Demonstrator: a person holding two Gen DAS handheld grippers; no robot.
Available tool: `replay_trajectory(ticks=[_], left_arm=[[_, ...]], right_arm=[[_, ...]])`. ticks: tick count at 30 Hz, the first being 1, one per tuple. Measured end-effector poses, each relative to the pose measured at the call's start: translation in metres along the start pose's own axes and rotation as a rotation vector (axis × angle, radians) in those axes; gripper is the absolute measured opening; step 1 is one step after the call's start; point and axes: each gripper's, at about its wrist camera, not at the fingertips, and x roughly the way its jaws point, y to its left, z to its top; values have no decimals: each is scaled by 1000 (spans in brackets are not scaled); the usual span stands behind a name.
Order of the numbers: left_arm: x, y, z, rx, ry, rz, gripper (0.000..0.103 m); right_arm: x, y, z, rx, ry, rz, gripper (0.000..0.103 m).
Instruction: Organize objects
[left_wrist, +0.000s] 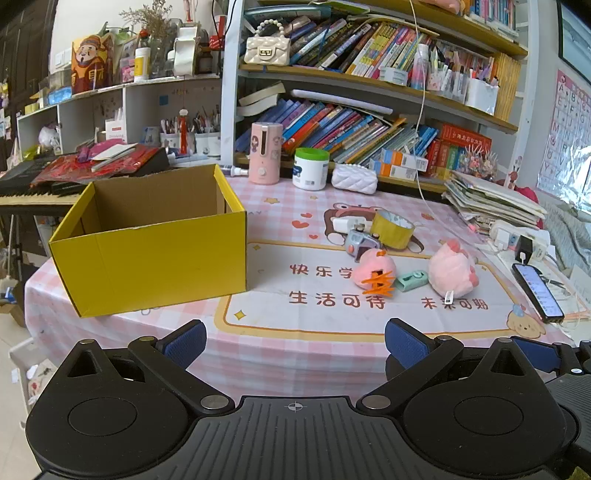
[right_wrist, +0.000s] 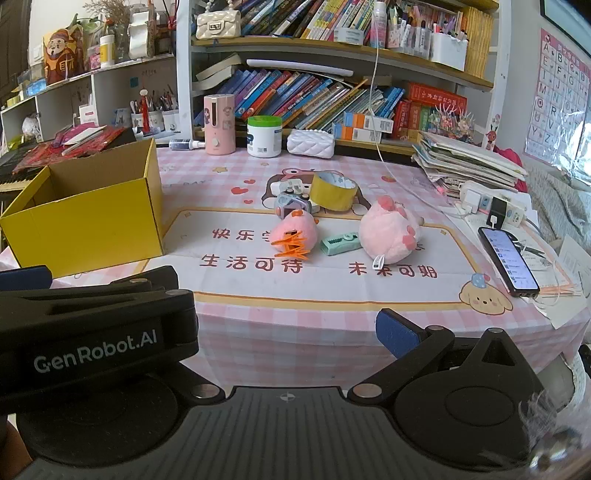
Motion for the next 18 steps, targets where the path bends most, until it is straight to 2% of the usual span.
replay_trajectory(ticks=[18], left_arm=[[0, -5, 3, 6, -1, -9, 103]], right_arm=[[0, -5, 2, 6, -3, -7, 103]])
